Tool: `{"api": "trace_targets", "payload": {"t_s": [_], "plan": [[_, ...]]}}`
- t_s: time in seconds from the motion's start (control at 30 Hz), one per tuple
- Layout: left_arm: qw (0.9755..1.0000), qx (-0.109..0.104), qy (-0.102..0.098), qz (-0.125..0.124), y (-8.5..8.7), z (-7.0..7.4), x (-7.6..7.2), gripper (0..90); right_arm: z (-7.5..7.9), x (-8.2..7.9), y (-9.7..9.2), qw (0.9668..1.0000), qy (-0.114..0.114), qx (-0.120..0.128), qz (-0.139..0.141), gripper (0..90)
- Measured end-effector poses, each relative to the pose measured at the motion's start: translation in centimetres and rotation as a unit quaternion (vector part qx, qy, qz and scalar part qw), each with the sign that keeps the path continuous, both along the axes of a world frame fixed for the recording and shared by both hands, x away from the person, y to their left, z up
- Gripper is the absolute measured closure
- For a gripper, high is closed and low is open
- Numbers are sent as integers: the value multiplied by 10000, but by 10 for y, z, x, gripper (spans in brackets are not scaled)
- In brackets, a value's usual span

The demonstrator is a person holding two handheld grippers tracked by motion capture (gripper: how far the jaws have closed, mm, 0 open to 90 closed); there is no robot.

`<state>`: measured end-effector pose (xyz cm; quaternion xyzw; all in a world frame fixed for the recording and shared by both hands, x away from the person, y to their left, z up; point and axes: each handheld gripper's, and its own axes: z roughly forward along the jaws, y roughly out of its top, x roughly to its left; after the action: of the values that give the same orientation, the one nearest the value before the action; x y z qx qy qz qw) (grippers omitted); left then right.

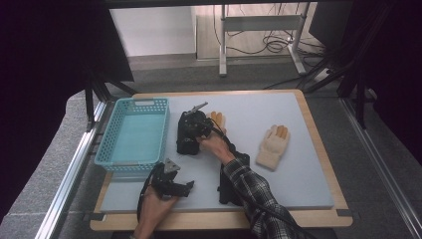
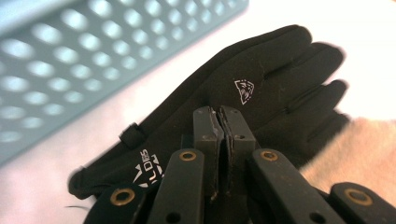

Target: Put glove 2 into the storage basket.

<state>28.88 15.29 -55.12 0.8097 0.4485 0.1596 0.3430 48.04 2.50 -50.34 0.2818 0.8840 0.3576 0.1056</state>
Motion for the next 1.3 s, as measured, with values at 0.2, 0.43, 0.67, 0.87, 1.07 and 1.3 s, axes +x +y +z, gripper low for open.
{"api": "trace_targets", "payload": {"t_s": [0.2, 0.43, 0.67, 0.87, 1.07, 1.3], "plan": [[10000, 0, -2, 1, 0, 0, 0, 24, 22, -13, 3, 9996, -129, 213, 149, 850], [10000, 8, -5, -1, 0, 0, 0, 24, 43, -24, -13, 9991, -231, 352, 104, 850], [10000, 8, -2, -1, 0, 0, 0, 24, 55, -39, -43, 9987, -300, 402, 7, 849], [10000, 8, -10, 2, 0, 0, 0, 24, 61, -59, -68, 9984, -346, 440, -43, 849], [10000, 12, -11, -2, 0, 0, 0, 24, 65, -88, -102, 9980, -383, 472, -154, 849], [10000, -5, -16, 18, 0, 0, 0, 25, 65, -116, -134, 9975, -456, 418, -351, 848]]}}
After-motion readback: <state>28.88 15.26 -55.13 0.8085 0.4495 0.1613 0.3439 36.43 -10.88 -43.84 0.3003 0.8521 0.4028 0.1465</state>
